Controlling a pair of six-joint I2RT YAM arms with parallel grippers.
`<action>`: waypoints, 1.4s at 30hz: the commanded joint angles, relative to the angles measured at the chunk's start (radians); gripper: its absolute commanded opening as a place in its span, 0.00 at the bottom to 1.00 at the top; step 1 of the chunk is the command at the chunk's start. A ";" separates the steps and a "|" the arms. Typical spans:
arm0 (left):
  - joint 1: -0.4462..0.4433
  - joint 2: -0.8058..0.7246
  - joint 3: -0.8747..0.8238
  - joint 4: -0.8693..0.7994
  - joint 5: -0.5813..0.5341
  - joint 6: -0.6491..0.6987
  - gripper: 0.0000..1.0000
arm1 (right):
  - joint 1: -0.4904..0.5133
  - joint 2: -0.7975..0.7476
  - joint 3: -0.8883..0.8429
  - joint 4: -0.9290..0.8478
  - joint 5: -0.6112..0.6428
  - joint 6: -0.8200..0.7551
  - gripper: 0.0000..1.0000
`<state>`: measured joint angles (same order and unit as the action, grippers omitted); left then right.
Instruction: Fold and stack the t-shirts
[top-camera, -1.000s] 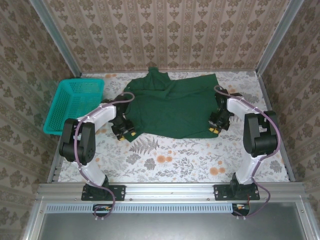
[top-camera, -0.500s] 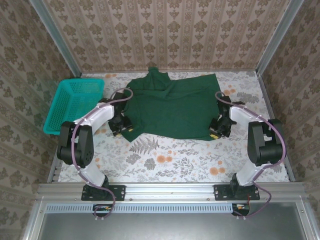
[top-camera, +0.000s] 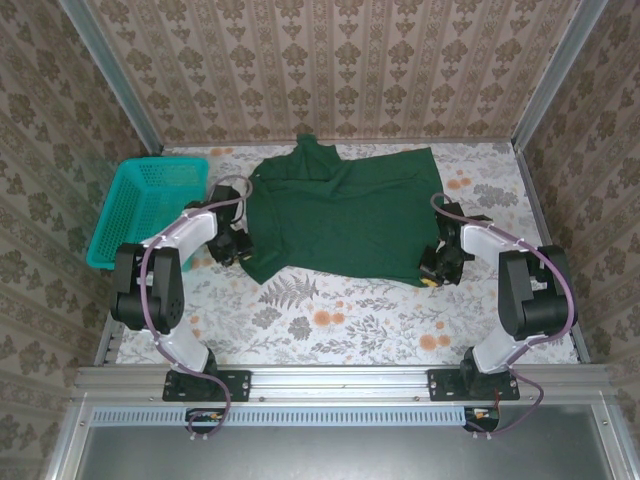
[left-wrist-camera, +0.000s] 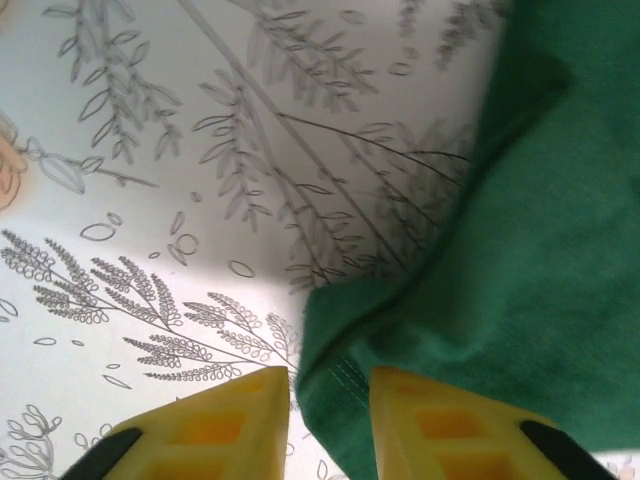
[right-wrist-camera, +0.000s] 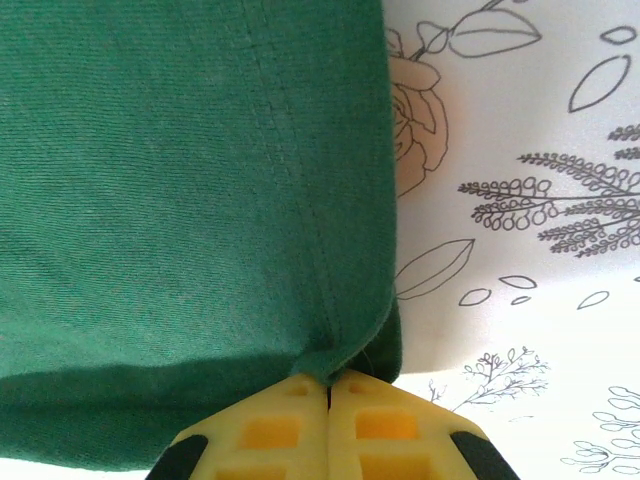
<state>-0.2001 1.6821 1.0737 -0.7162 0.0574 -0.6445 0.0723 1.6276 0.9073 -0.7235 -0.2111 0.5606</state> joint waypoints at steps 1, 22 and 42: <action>0.025 -0.013 -0.050 0.054 0.014 -0.036 0.12 | -0.005 -0.028 -0.013 -0.003 -0.011 0.003 0.00; -0.002 -0.546 -0.367 -0.088 -0.186 -0.309 0.29 | -0.036 -0.007 0.042 -0.037 0.010 -0.028 0.00; 0.089 -0.045 -0.043 -0.020 -0.050 0.124 0.47 | -0.057 -0.015 0.024 -0.022 0.018 -0.013 0.00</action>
<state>-0.1215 1.6096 0.9905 -0.7551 -0.0299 -0.5781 0.0238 1.6222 0.9302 -0.7326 -0.2100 0.5488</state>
